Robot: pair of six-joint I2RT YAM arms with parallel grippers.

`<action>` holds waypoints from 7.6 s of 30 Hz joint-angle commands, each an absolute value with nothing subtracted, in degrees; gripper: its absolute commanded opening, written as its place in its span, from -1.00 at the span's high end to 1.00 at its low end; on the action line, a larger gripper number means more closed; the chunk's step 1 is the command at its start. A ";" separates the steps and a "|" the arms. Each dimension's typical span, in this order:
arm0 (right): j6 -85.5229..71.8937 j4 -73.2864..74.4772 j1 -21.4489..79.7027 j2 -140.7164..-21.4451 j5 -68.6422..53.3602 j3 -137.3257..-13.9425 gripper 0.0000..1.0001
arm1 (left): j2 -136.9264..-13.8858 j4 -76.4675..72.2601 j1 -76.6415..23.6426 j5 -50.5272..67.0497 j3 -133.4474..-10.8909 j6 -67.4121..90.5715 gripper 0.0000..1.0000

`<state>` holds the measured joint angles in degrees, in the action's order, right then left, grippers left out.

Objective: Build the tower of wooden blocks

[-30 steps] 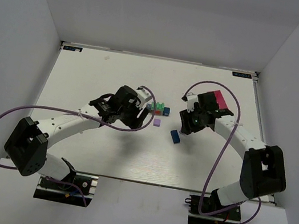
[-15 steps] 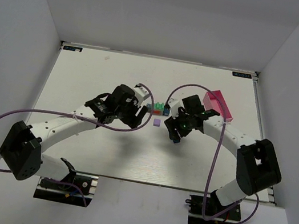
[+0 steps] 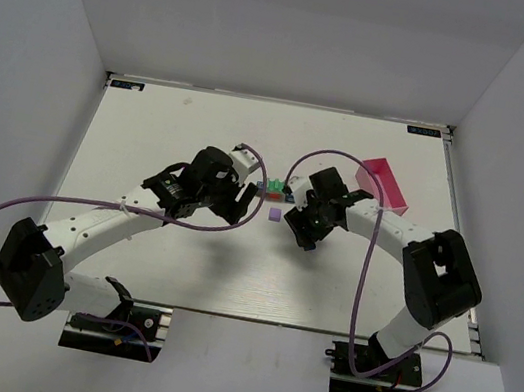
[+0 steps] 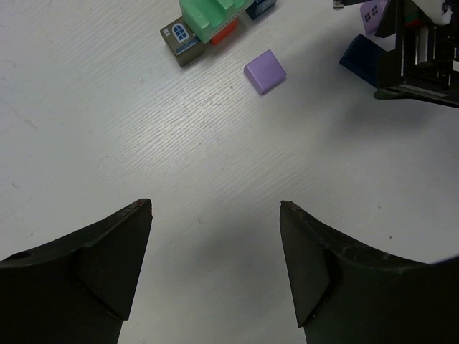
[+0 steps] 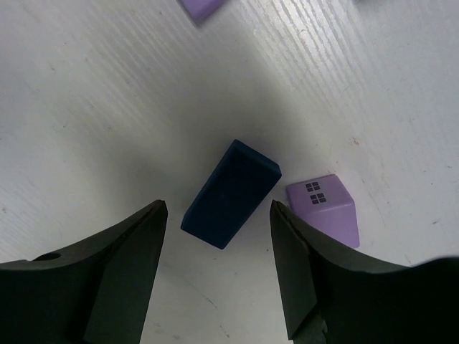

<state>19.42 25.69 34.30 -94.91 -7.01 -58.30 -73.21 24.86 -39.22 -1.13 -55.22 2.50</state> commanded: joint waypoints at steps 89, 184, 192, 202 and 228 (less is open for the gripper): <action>63.10 57.75 36.82 -128.85 -16.96 -121.38 1.00 | -56.60 21.97 -38.32 -6.42 -52.47 -0.18 -0.64; 62.49 56.07 37.18 -129.64 -14.33 -119.62 0.29 | -56.60 21.97 -38.32 -6.42 -52.47 -0.18 -0.64; 62.40 56.34 37.27 -129.64 -14.24 -119.44 0.31 | -56.60 21.97 -38.32 -6.42 -52.47 -0.18 -0.64; 62.40 56.86 37.18 -129.64 -14.33 -119.62 0.37 | -56.60 21.97 -38.32 -6.42 -52.47 -0.18 -0.64; 61.87 58.27 37.35 -129.29 -14.68 -119.35 0.57 | -56.60 21.97 -38.32 -6.94 -52.47 -0.18 -0.64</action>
<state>62.02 57.01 36.95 -129.80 -14.24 -119.24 -58.26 22.26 -38.68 -6.07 -52.86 -0.01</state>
